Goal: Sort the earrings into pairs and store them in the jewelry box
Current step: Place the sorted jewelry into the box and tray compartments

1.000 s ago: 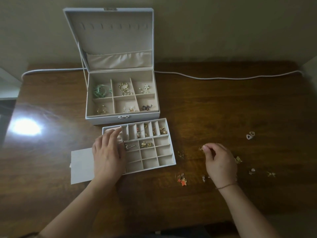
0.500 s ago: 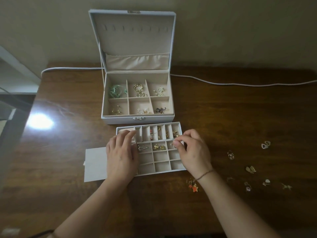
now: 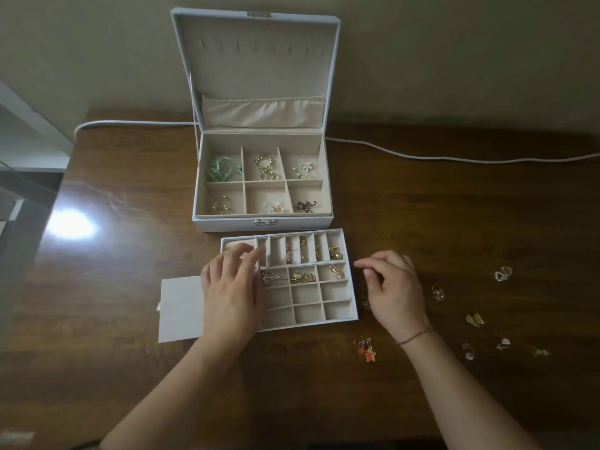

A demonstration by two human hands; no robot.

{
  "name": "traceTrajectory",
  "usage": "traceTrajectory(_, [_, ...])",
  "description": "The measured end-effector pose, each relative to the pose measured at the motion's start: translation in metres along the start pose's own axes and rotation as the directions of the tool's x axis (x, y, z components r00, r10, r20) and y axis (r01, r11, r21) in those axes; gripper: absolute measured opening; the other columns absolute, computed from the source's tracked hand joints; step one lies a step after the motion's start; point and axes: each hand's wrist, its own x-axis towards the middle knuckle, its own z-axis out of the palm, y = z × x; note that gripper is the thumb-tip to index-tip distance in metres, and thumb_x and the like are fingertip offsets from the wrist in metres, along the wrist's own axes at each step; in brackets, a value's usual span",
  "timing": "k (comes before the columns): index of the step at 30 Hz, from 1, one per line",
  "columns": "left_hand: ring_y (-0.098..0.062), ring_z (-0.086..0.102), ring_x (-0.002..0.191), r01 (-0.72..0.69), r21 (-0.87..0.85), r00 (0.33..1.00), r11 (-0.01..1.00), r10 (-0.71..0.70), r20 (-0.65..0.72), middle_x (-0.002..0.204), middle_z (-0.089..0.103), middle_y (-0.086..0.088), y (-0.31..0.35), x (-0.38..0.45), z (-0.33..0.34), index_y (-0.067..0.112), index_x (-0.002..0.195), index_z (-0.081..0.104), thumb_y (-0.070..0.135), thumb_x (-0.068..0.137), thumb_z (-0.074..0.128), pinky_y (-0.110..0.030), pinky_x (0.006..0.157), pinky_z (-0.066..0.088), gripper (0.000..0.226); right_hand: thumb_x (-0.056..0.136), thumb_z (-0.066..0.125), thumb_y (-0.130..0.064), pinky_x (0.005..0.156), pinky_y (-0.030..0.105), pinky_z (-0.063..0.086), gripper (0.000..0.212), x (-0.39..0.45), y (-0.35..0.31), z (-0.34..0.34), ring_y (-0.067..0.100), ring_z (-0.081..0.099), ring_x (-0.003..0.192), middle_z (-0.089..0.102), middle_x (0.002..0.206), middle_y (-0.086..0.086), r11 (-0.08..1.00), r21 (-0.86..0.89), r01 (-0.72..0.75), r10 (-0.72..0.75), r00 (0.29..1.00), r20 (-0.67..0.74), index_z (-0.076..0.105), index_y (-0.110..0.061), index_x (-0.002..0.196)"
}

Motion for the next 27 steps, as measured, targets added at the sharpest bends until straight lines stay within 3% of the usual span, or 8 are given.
traceTrajectory(4, [-0.037, 0.05, 0.115, -0.293, 0.034, 0.956, 0.956, 0.291, 0.038, 0.127, 0.058, -0.013, 0.02, -0.006, 0.01, 0.016, 0.118, 0.065, 0.019, 0.082, 0.053, -0.056, 0.101, 0.036, 0.038, 0.092, 0.058, -0.021, 0.082, 0.02, 0.039, 0.018, -0.021, 0.028, -0.022, 0.01, 0.049, 0.108, 0.06, 0.107, -0.011, 0.985, -0.038, -0.167, 0.165, 0.986, -0.037, 0.069, -0.026, 0.104])
traceTrajectory(8, [-0.032, 0.048, 0.118, -0.403, -0.085, 0.907, 0.911, 0.41, 0.098, 0.123, 0.061, -0.005, 0.064, -0.008, 0.028, 0.021, 0.112, 0.066, 0.022, 0.083, 0.059, -0.057, 0.102, 0.037, 0.03, 0.091, 0.06, -0.022, 0.086, 0.022, 0.038, 0.018, -0.045, 0.054, -0.045, 0.014, 0.055, 0.11, 0.066, 0.106, -0.011, 0.957, -0.115, -0.266, 0.258, 0.963, -0.082, 0.069, -0.024, 0.106])
traceTrajectory(11, [-0.025, 0.05, 0.113, -0.453, -0.17, 0.871, 0.875, 0.475, 0.124, 0.116, 0.064, 0.004, 0.102, -0.002, 0.042, 0.025, 0.108, 0.07, 0.023, 0.084, 0.065, -0.052, 0.102, 0.038, 0.024, 0.088, 0.065, -0.016, 0.077, 0.031, 0.053, 0.02, -0.056, 0.075, -0.065, 0.02, 0.061, 0.1, 0.061, 0.091, -0.013, 0.927, -0.076, -0.368, 0.347, 0.916, -0.198, 0.07, -0.02, 0.107])
traceTrajectory(15, [-0.022, 0.051, 0.108, -0.505, -0.171, 0.809, 0.846, 0.533, 0.247, 0.111, 0.065, 0.01, 0.155, 0.011, 0.064, 0.029, 0.11, 0.068, 0.032, 0.085, 0.064, -0.044, 0.099, 0.034, 0.025, 0.086, 0.067, -0.021, 0.081, 0.03, 0.052, 0.031, -0.057, 0.097, -0.075, 0.017, 0.056, 0.111, 0.068, 0.104, -0.012, 0.889, -0.163, -0.428, 0.409, 0.902, -0.135, 0.065, -0.027, 0.116])
traceTrajectory(19, [-0.025, 0.042, 0.126, -0.515, -0.121, 0.724, 0.849, 0.506, 0.469, 0.135, 0.053, 0.005, 0.198, 0.026, 0.086, 0.027, 0.133, 0.055, 0.041, 0.094, 0.054, -0.043, 0.104, 0.03, 0.042, 0.087, 0.065, -0.03, 0.092, 0.032, 0.05, 0.035, -0.054, 0.105, -0.078, 0.015, 0.051, 0.118, 0.064, 0.119, -0.013, 0.87, -0.243, -0.428, 0.426, 0.902, -0.066, 0.061, -0.033, 0.122])
traceTrajectory(22, [-0.023, 0.034, 0.133, -0.489, -0.115, 0.73, 0.865, 0.478, 0.488, 0.147, 0.042, 0.003, 0.216, 0.035, 0.1, 0.025, 0.143, 0.044, 0.041, 0.099, 0.046, -0.04, 0.108, 0.027, 0.047, 0.089, 0.062, -0.032, 0.095, 0.03, 0.046, 0.034, -0.055, 0.111, -0.079, 0.015, 0.049, 0.121, 0.063, 0.122, -0.013, 0.859, -0.189, -0.476, 0.466, 0.879, -0.096, 0.06, -0.034, 0.123])
traceTrajectory(27, [-0.026, 0.038, 0.126, -0.463, -0.103, 0.743, 0.88, 0.449, 0.497, 0.141, 0.045, 0.001, 0.224, 0.035, 0.115, 0.025, 0.133, 0.057, 0.039, 0.099, 0.048, -0.04, 0.104, 0.03, 0.038, 0.091, 0.06, -0.031, 0.091, 0.028, 0.046, 0.031, -0.054, 0.119, -0.081, 0.015, 0.049, 0.116, 0.064, 0.119, -0.012, 0.886, -0.167, -0.433, 0.425, 0.901, -0.087, 0.062, -0.031, 0.121])
